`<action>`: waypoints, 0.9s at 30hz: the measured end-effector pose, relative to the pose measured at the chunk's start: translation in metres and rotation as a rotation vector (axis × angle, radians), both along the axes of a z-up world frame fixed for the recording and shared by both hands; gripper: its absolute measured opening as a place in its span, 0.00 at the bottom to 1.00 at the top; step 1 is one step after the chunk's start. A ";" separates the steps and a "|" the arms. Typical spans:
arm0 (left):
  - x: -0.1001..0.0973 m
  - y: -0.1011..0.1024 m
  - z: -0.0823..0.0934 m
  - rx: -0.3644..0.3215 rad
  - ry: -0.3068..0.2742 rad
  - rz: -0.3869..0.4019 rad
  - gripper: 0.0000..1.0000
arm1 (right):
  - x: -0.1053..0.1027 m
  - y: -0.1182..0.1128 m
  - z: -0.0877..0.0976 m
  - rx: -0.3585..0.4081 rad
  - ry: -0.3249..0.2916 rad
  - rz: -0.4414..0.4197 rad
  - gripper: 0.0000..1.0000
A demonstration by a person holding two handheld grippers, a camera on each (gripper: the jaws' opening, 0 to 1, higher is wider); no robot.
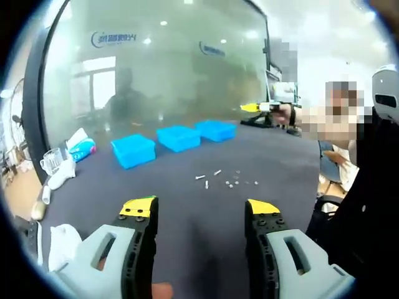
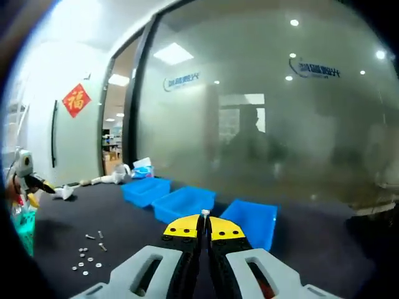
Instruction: Sort the screws, nuts, and washers into the corresponding bins
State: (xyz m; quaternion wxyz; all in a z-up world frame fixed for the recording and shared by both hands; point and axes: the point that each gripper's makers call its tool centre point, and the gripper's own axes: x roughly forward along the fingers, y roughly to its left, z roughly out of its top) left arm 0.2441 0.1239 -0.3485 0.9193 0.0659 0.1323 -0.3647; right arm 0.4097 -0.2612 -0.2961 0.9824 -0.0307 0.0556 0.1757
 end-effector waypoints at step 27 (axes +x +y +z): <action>-0.001 0.014 -0.001 -0.013 -0.016 0.052 0.53 | 0.111 -0.028 -0.059 -0.090 0.194 -0.147 0.01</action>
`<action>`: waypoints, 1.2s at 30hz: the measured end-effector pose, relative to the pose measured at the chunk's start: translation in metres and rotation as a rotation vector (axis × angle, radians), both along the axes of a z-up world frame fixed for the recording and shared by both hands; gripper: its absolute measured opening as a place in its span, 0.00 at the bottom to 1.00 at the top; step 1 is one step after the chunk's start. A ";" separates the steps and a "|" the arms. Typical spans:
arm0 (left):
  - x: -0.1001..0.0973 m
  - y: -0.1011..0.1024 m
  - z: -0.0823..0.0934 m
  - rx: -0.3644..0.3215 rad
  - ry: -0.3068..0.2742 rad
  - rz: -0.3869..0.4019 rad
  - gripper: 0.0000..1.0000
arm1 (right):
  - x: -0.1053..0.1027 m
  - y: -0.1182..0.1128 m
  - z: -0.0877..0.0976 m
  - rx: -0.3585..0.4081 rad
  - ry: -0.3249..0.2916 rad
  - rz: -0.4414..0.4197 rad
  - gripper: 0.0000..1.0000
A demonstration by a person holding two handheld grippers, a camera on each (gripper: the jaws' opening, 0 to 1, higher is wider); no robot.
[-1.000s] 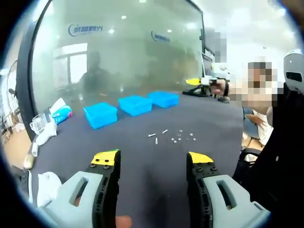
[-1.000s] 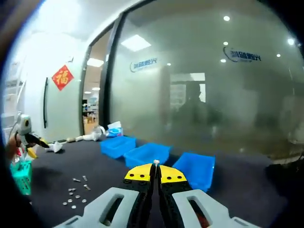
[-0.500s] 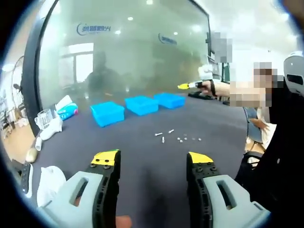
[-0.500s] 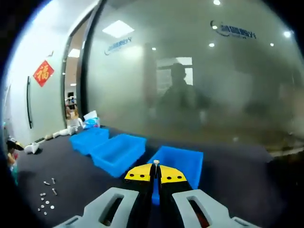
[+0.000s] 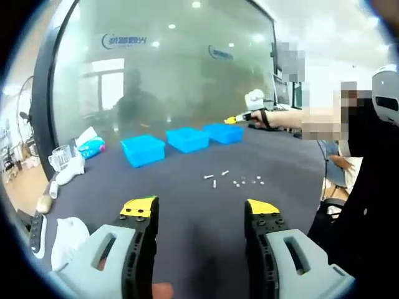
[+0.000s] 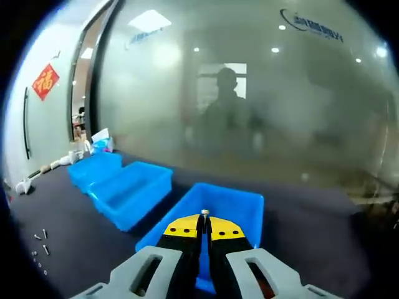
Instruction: Sort the screws, nuts, and washers into the corresponding bins
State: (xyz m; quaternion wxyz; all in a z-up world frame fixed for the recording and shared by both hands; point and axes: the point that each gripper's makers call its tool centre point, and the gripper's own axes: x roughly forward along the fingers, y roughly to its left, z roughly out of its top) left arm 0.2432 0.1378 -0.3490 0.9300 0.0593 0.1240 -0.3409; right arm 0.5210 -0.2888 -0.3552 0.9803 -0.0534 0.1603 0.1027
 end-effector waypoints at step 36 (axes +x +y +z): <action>-0.003 0.002 0.011 -0.031 -0.032 0.019 0.53 | -0.096 0.017 0.042 0.077 -0.197 0.046 0.29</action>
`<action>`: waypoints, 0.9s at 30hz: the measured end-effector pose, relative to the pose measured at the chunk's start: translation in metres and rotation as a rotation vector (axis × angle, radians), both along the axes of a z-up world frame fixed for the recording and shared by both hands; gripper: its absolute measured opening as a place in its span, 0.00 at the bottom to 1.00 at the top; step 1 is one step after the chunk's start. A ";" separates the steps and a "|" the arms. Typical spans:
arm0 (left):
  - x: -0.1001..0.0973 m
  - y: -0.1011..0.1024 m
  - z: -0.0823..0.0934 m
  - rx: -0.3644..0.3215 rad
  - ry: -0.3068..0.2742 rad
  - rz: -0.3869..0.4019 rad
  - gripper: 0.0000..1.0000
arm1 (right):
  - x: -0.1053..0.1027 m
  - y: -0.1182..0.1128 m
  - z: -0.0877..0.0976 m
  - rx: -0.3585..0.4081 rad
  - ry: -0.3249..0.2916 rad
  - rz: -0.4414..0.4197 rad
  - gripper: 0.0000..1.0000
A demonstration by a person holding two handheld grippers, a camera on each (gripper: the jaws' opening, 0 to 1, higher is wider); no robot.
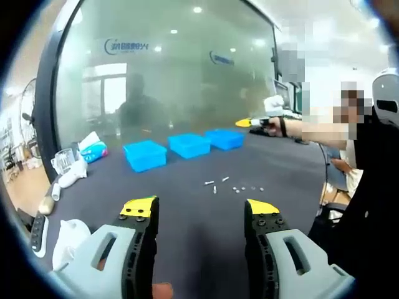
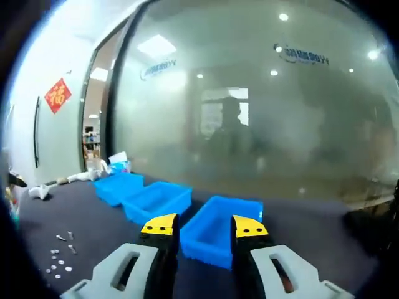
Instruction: Sort the screws, nuts, and washers into the corresponding bins
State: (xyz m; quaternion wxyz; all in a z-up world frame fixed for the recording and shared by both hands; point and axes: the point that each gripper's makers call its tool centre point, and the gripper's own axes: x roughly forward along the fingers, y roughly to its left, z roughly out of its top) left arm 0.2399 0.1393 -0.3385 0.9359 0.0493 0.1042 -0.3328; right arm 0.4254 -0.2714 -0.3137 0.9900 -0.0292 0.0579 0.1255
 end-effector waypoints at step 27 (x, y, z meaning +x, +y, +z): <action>-0.007 -0.006 0.003 -0.038 -0.009 0.000 0.53 | -0.156 0.004 -0.022 0.006 -0.116 0.027 0.28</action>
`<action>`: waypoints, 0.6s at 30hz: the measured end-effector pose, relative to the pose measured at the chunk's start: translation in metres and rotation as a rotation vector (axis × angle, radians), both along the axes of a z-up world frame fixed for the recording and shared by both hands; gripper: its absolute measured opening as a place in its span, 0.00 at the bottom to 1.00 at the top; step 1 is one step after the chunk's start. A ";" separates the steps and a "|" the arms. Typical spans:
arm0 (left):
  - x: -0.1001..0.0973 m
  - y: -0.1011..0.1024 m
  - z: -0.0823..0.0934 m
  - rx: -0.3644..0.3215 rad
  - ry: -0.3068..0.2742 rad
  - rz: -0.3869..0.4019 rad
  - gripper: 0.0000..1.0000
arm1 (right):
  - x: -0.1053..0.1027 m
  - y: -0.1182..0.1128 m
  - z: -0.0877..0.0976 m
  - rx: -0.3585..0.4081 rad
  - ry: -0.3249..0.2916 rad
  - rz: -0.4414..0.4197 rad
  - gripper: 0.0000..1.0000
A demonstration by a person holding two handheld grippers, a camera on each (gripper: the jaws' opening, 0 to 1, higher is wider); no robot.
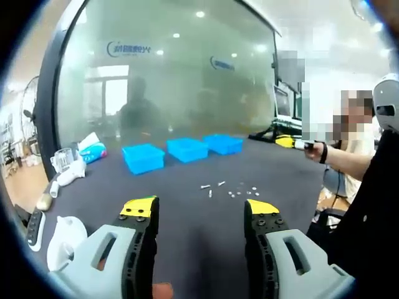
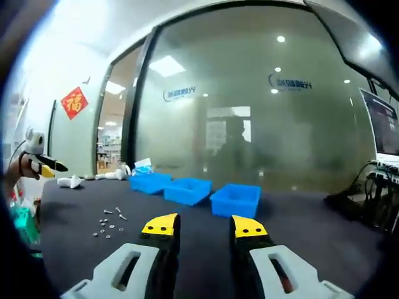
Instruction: Sort the screws, nuts, and washers into the corresponding bins
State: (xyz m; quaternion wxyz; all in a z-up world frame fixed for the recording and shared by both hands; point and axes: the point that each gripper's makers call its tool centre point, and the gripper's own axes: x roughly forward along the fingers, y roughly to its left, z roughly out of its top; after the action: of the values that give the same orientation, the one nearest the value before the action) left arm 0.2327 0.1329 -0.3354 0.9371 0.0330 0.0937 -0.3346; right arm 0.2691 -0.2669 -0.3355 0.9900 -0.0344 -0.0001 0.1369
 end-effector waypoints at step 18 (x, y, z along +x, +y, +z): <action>-0.004 0.005 -0.004 -0.003 0.007 0.016 0.53 | -0.010 0.073 0.000 -0.041 0.087 0.375 0.27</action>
State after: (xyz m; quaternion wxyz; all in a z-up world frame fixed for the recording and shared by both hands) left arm 0.2287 0.1376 -0.3399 0.9395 0.0295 0.0968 -0.3273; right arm 0.2595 -0.1942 -0.3351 0.9453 -0.0481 0.0392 0.3202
